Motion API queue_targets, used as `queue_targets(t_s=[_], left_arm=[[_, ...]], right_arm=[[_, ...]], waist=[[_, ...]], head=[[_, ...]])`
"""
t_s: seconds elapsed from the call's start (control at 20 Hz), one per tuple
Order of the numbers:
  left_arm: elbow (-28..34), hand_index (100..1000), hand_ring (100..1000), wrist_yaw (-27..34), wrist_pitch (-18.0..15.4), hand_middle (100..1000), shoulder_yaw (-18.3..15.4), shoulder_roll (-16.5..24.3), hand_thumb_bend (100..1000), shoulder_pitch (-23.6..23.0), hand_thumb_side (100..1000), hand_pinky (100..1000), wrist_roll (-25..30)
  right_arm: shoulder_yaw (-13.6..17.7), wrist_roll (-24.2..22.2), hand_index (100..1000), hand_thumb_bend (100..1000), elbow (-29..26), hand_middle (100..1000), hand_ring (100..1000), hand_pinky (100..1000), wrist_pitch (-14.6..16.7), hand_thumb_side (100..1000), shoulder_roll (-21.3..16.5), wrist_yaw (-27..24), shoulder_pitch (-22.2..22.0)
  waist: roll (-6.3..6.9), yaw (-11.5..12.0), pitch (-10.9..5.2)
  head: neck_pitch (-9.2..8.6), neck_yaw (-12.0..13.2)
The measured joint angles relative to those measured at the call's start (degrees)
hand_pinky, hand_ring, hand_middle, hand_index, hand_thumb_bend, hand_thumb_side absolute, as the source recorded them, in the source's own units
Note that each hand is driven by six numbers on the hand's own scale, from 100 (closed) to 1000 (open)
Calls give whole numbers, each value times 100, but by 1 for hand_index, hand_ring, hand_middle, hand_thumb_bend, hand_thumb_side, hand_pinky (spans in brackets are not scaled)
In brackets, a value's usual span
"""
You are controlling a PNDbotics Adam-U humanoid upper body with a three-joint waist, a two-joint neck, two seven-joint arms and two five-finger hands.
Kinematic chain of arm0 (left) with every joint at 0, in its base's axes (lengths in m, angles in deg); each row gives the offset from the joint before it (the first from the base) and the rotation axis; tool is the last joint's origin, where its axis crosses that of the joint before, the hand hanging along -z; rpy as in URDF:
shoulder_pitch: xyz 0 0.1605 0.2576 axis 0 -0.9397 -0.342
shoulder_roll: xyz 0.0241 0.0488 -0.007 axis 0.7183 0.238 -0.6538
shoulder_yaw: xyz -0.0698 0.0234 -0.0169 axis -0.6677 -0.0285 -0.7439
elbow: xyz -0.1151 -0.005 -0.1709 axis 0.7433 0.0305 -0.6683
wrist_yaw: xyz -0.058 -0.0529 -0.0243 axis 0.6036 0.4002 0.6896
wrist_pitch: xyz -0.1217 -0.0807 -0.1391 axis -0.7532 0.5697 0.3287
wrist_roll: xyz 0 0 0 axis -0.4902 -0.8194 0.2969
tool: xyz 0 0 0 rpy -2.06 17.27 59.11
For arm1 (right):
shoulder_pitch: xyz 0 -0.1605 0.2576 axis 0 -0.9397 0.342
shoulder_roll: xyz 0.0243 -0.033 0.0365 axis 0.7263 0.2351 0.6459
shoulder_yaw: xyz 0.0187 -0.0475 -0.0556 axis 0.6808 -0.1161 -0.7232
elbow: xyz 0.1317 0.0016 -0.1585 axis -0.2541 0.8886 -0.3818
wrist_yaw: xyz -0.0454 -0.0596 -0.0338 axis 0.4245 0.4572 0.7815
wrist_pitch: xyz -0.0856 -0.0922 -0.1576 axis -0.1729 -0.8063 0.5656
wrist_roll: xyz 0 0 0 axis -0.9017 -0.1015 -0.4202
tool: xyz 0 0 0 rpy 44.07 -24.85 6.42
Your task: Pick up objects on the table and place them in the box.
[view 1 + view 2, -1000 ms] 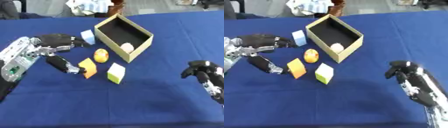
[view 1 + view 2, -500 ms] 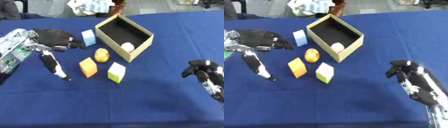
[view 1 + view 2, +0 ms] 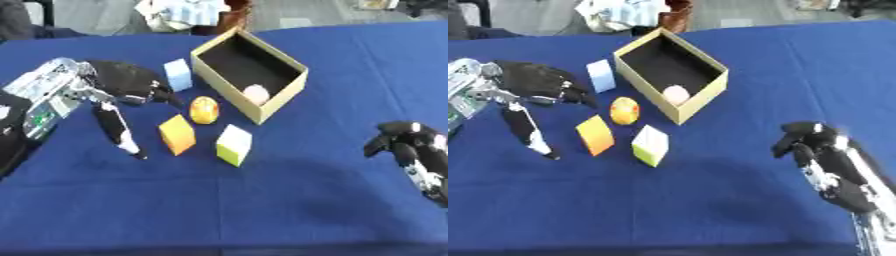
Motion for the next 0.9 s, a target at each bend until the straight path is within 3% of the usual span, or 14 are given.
queue_targets(t_s=[0.45, 0.9], left_arm=[[-531, 960, 841, -316, -218, 814, 167, -423, 604, 229, 516, 911, -115], [-832, 941, 829, -697, -394, 789, 199, -669, 589, 417, 503, 896, -286]], right_arm=[[-14, 10, 764, 100, 3, 550, 615, 583, 10, 452, 0, 3, 0], [-17, 12, 764, 100, 4, 550, 614, 583, 9, 456, 0, 6, 0]], waist=[[0, -3, 0], [0, -26, 0]], head=[[0, 1], [0, 2]])
